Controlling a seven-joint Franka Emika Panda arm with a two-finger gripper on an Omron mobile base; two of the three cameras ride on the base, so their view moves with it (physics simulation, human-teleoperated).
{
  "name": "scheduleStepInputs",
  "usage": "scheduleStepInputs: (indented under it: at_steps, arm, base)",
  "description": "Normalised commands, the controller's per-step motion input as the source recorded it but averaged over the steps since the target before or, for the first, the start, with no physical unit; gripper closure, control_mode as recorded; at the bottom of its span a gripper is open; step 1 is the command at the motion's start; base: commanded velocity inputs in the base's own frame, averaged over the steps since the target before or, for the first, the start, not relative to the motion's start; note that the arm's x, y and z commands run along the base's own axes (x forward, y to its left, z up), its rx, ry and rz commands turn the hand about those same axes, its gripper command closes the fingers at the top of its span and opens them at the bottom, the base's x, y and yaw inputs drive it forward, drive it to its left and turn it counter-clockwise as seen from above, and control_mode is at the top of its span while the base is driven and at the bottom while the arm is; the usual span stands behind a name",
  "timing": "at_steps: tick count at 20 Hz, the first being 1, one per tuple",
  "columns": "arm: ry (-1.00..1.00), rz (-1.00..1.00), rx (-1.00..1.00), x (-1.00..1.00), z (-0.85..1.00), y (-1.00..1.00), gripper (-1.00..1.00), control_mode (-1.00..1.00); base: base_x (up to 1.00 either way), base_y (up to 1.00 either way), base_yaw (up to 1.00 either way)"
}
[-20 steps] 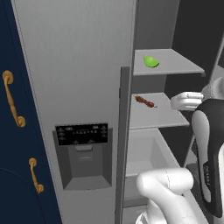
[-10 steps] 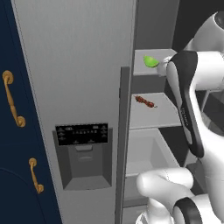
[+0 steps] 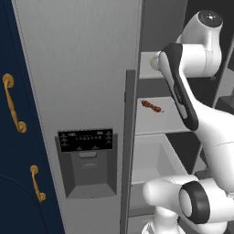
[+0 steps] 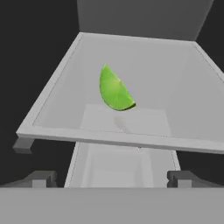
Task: Grab a lemon wedge from the fridge and one ice cube from the ice bowl, and put them in the glass of lemonade.
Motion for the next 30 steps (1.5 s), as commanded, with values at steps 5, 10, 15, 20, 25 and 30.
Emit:
scheduleStepInputs:
  at_steps: [5,10,15,20,25,30]
  arm:
    - [0.00,0.17,0.02,1.00,-0.21,-0.13,-1.00,-1.00]
    - [0.01,0.19,0.00,0.56,-0.02,-0.17,-1.00,-1.00]
    - [0.00,0.09,0.00,0.20,-0.01,0.01,-1.00,-1.00]
    - [0.00,0.07,0.00,0.51,-0.10,0.03,-1.00,-1.00]
    - [0.01,0.07,0.00,0.06,0.00,0.05,-1.00,-1.00]
    - [0.05,0.07,0.00,0.00,-0.26,0.11,-1.00,-1.00]
  base:
    - [0.00,0.00,0.00]
    - [0.00,0.00,0.00]
    - [0.00,0.00,0.00]
    - [0.00,0.00,0.00]
    - [0.00,0.00,0.00]
    - [0.00,0.00,0.00]
